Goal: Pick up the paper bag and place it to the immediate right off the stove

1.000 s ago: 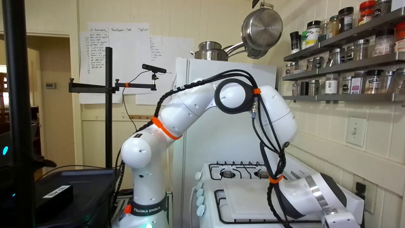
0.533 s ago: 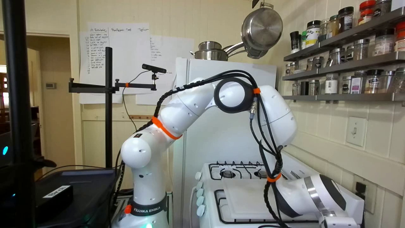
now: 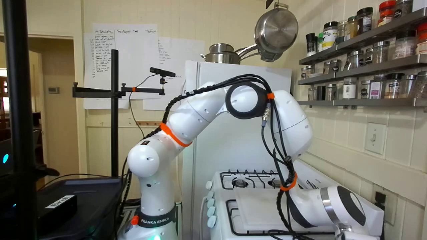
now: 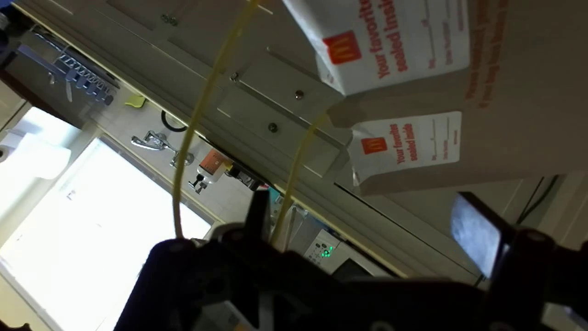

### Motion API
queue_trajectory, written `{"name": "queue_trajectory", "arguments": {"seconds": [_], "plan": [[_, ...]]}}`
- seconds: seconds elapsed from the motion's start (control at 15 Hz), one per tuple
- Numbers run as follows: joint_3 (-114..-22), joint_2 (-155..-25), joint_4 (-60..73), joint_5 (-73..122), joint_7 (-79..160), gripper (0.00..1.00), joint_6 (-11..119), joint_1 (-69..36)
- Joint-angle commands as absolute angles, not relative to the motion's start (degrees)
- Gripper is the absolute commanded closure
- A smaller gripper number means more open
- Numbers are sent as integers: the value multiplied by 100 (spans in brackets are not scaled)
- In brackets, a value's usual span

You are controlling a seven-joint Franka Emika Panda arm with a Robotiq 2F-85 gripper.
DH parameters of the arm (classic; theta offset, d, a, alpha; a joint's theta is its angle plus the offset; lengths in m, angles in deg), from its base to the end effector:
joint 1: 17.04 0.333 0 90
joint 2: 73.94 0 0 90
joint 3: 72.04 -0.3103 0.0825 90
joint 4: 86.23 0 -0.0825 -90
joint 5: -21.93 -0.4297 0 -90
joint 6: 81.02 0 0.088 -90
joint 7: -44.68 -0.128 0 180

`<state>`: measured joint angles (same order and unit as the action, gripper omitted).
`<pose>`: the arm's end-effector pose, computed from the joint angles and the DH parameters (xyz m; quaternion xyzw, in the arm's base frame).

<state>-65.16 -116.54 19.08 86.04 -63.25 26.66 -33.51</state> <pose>0.5185 -0.3202 0.0693 0.6149 -0.5709 0.0884 0.5369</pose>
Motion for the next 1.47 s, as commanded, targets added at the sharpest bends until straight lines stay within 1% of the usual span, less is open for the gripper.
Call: {"name": "queue_trajectory", "arguments": {"seconds": [0.0, 0.6, 1.4], "plan": [[-6436, -11566, 2008, 8126, -5932, 0, 3076, -3380], [-6246, -11570, 1989, 7130, -5182, 0, 3790, -3339], [-5876, -11570, 1883, 6211, -4038, 0, 3992, -3115]]}}
